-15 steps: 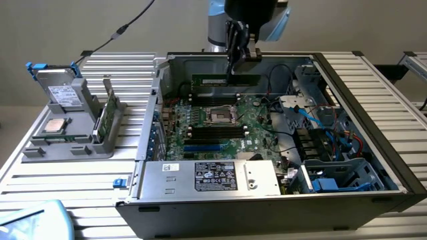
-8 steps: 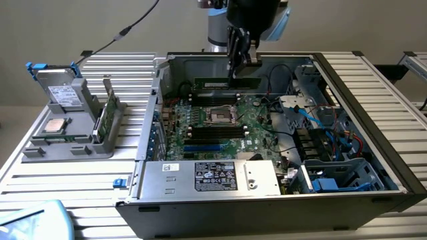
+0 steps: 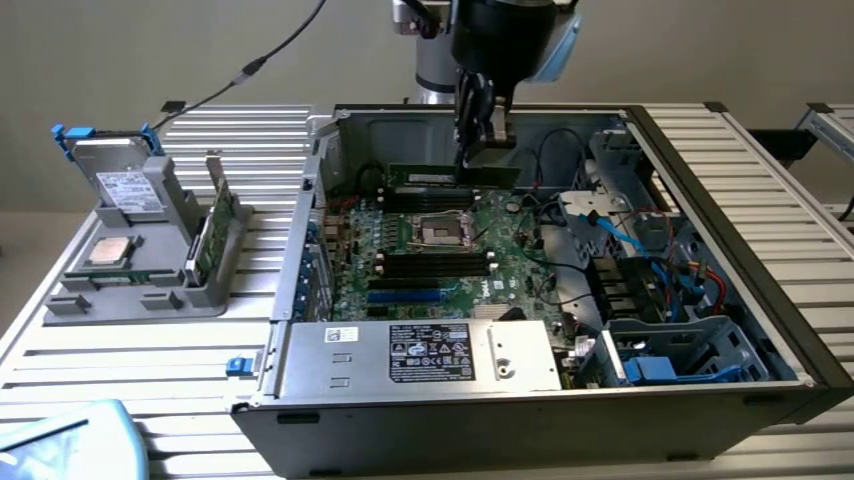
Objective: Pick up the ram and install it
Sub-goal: 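Pick up the ram and move it above insertion slot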
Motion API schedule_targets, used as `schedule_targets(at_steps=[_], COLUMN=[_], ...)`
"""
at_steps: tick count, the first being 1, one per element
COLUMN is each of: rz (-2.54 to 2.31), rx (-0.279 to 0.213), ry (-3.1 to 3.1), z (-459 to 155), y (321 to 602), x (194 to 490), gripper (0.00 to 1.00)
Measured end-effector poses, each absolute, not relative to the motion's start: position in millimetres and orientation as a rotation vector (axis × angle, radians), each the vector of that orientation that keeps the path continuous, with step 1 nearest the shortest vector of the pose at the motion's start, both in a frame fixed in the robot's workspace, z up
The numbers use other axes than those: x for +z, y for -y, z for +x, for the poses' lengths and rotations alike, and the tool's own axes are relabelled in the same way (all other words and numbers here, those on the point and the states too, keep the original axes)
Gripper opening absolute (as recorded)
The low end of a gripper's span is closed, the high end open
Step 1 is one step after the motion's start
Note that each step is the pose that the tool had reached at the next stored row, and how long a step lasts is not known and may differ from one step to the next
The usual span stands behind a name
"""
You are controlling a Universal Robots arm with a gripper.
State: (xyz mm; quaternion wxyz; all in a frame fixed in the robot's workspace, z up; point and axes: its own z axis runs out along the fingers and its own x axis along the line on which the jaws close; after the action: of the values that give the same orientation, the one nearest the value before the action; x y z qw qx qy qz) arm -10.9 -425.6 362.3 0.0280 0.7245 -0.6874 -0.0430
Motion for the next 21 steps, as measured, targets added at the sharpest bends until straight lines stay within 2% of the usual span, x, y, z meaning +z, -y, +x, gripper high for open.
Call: schedule_targets(at_steps=[12,21], rz=[2.214,2.236], rx=[-0.131,-0.084], ry=[2.149,2.170], z=[-19,-22], y=[420,413], x=[341,333], gripper=[0.14,0.14])
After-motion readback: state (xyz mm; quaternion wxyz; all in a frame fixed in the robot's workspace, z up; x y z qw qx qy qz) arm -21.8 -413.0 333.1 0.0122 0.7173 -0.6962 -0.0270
